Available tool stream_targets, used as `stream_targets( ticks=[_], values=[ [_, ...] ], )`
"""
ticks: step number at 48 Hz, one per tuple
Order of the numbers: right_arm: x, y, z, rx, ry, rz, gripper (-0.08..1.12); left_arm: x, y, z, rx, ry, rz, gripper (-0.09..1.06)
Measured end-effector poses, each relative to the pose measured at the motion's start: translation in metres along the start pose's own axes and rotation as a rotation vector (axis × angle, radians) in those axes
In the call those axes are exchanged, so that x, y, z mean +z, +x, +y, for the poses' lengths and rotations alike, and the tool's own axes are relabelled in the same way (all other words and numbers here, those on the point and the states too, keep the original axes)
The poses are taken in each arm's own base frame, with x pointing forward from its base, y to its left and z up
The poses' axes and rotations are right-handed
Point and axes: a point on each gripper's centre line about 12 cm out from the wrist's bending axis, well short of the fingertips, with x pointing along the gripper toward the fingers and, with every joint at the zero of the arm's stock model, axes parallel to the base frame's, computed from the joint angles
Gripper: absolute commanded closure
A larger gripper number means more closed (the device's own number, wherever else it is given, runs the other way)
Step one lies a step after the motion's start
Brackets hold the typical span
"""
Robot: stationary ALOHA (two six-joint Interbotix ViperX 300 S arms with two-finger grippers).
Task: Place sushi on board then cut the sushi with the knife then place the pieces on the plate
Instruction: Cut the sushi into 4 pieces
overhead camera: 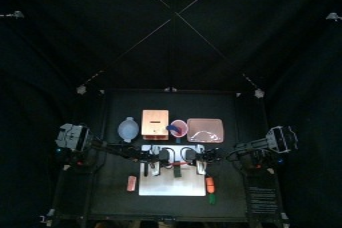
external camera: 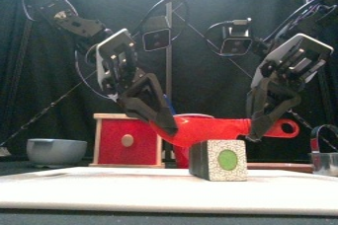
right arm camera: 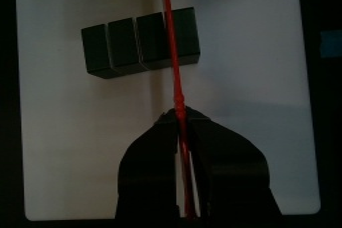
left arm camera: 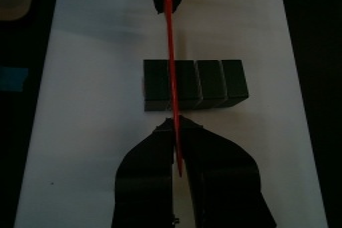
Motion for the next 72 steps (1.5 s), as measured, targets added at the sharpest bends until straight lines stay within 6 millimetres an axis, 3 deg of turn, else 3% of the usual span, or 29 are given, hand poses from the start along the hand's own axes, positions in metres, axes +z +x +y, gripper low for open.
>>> stream_targets(
  ticks=[26,55,72],
  values=[
    [-0.010,0.017,0.000,-0.003,0.030,0.060,0.67,-0.020,0.018,0.005,0.015,0.000,0.060,0.56],
    [-0.015,0.021,-0.023,-0.051,0.057,0.084,0.67,-0.022,0.023,0.028,0.057,-0.017,0.092,0.56],
    [-0.009,0.018,-0.027,-0.060,0.062,0.080,0.67,-0.018,0.018,0.035,0.065,0.004,0.093,0.56]
  ],
)
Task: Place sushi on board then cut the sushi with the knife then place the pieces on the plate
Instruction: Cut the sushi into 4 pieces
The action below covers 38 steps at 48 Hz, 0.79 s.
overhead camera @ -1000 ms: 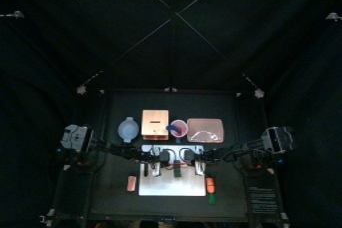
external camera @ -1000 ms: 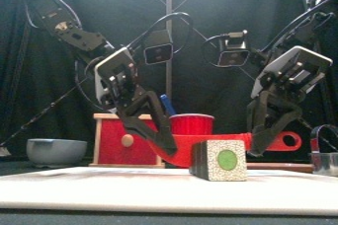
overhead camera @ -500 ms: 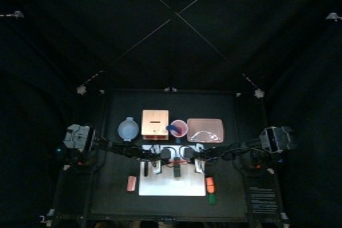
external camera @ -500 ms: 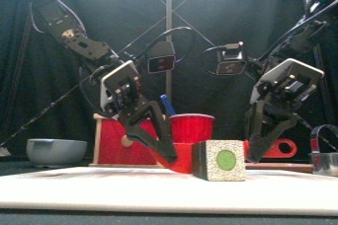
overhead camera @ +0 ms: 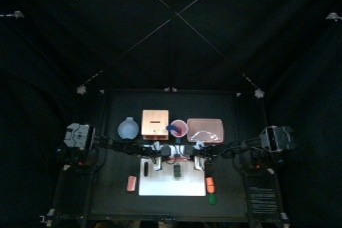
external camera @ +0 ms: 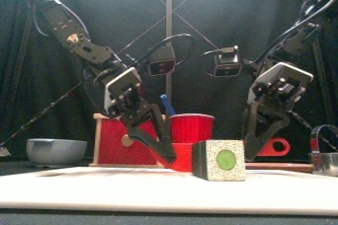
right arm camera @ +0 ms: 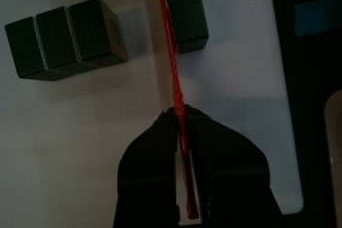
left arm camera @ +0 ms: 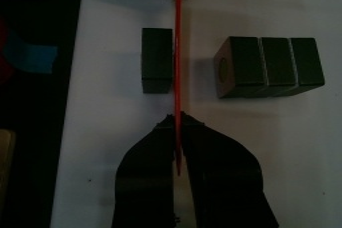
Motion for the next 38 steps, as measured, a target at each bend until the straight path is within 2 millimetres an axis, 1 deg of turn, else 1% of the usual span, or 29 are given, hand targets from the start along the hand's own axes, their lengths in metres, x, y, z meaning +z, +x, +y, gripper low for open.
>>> stream_targets(
  ticks=[4,8,14,17,29,38],
  values=[
    [0.007,-0.008,0.001,0.000,0.000,-0.008,0.67,0.007,-0.009,-0.002,-0.006,0.001,-0.013,0.56],
    [0.012,-0.018,0.006,0.007,-0.009,-0.015,0.67,0.017,-0.019,-0.004,-0.012,0.005,-0.034,0.56],
    [0.019,-0.030,0.016,0.027,-0.024,-0.035,0.67,0.025,-0.031,-0.017,-0.039,0.024,-0.060,0.56],
    [0.019,-0.033,0.022,0.041,-0.032,-0.042,0.67,0.025,-0.033,-0.024,-0.051,0.036,-0.063,0.56],
    [0.016,-0.035,0.040,0.086,-0.025,-0.033,0.67,0.022,-0.033,-0.046,-0.091,0.039,-0.061,0.56],
    [0.015,-0.035,0.046,0.104,-0.006,-0.029,0.67,0.019,-0.030,-0.050,-0.099,0.018,-0.051,0.56]
  ],
)
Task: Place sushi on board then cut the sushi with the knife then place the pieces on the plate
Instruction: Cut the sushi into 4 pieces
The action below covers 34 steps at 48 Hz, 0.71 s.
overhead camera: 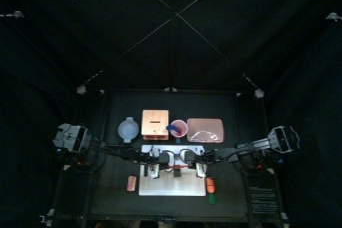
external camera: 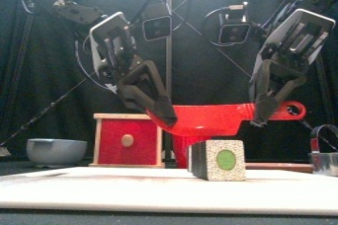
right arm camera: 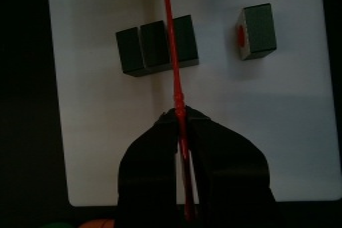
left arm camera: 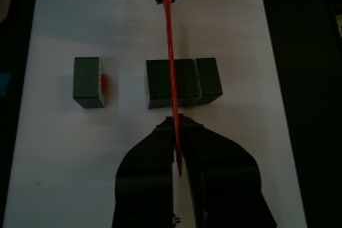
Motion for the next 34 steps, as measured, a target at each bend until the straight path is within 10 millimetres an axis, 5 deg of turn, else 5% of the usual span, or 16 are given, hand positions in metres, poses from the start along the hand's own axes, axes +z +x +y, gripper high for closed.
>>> stream_targets(
  ticks=[34],
  values=[
    [-0.007,0.011,0.000,-0.007,-0.008,0.038,0.67,-0.008,0.009,0.000,0.002,-0.006,0.026,0.56]
  ],
)
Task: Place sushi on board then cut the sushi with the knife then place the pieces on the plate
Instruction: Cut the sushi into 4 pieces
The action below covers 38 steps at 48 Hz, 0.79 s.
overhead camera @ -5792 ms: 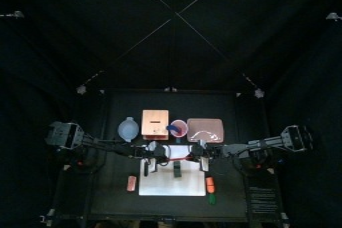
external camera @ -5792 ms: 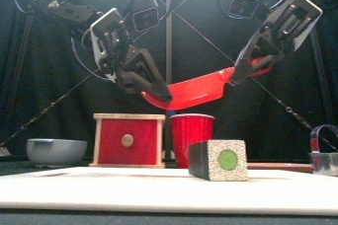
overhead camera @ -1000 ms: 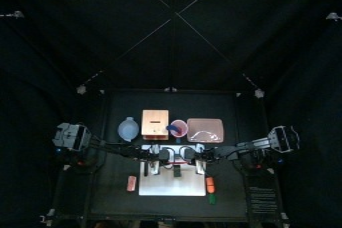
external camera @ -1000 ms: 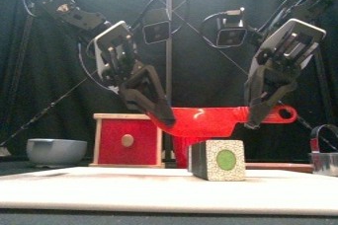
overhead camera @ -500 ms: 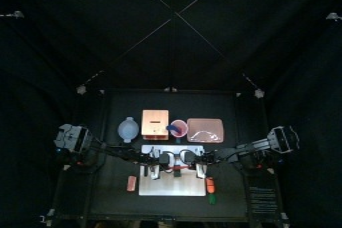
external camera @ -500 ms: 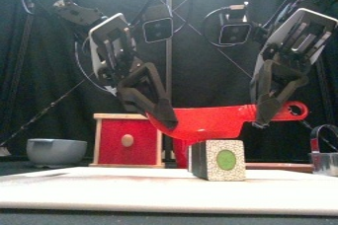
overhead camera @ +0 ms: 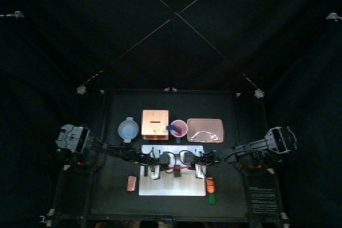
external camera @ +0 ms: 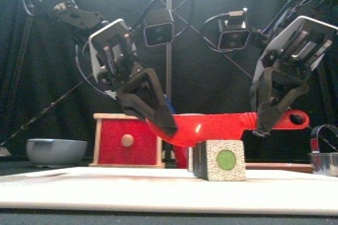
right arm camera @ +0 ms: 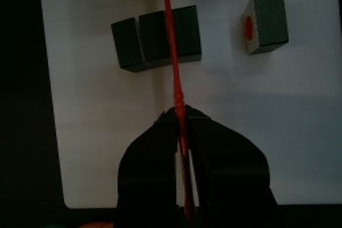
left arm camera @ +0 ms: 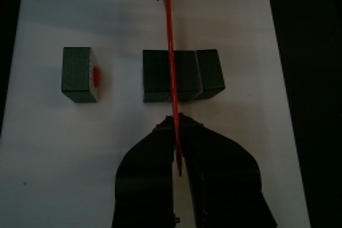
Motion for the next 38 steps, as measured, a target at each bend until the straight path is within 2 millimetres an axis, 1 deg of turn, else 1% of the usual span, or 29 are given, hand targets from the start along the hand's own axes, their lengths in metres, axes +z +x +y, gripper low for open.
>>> stream_targets(
  ticks=[7,20,38],
  values=[
    [-0.003,0.005,-0.001,-0.004,0.003,0.018,0.67,-0.005,0.006,0.001,0.004,0.000,0.020,0.56],
    [-0.011,0.022,-0.003,-0.017,0.006,0.073,0.67,-0.019,0.023,0.004,0.015,-0.021,0.066,0.56],
    [-0.012,0.024,-0.005,-0.024,-0.001,0.079,0.67,-0.019,0.024,0.006,0.019,-0.020,0.068,0.56]
  ],
)
